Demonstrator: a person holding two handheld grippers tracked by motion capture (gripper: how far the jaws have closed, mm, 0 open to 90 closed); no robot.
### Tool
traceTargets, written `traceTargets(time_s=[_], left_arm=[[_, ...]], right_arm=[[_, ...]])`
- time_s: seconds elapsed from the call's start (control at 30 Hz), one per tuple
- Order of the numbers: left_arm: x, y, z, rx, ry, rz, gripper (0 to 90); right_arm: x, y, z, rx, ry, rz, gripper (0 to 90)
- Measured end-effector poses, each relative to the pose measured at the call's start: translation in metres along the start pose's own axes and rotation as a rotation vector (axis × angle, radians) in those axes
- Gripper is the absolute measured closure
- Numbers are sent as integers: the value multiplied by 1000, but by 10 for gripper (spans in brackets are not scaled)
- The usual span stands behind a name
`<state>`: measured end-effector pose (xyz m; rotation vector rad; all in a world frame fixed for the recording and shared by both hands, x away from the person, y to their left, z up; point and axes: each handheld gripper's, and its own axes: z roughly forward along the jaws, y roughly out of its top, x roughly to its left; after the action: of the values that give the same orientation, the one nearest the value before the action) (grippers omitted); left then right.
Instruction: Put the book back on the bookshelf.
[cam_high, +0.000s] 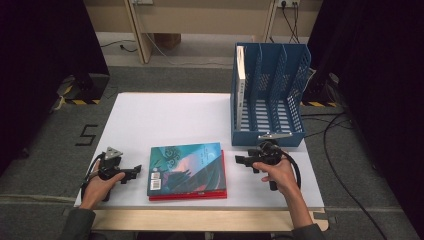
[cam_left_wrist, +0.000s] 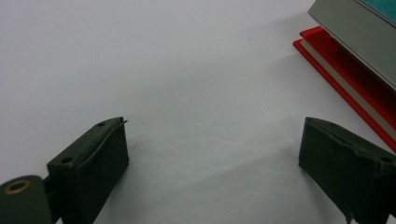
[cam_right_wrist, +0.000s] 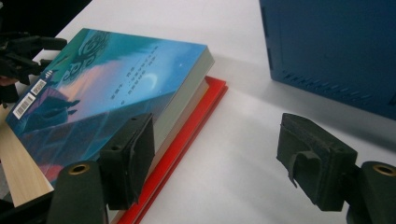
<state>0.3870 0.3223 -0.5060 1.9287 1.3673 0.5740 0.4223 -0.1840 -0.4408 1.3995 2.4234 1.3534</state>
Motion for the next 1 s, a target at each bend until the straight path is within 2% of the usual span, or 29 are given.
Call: traceTargets(time_s=[0.27,0.3,0.47,0.6,0.67,0.87,0.9,1.0], left_arm=[[0,0,0,1,2,2,76],[0,0,0,1,2,2,78],[2,-1,-3,-18,7,-31,134],[3,-2,-7,-29,-26,-79,146],[-1,-1,-9,-41,-56,-88,147],[-25,4,-14,-52,-147,-42,147],[-30,4,-15,-48,-134,-26,189],[-32,5,-16,-47,-126,-32,201]], right_arm=[[5,-8,9,36,8,-17,284],[7,-9,12,39,21,-17,284],[10,-10,16,48,27,-16,276],[13,-11,19,59,30,-22,273],[14,-11,20,65,33,-25,269],[21,-13,26,80,50,-29,260],[23,-14,27,84,63,-27,258],[23,-14,28,80,76,-17,251]])
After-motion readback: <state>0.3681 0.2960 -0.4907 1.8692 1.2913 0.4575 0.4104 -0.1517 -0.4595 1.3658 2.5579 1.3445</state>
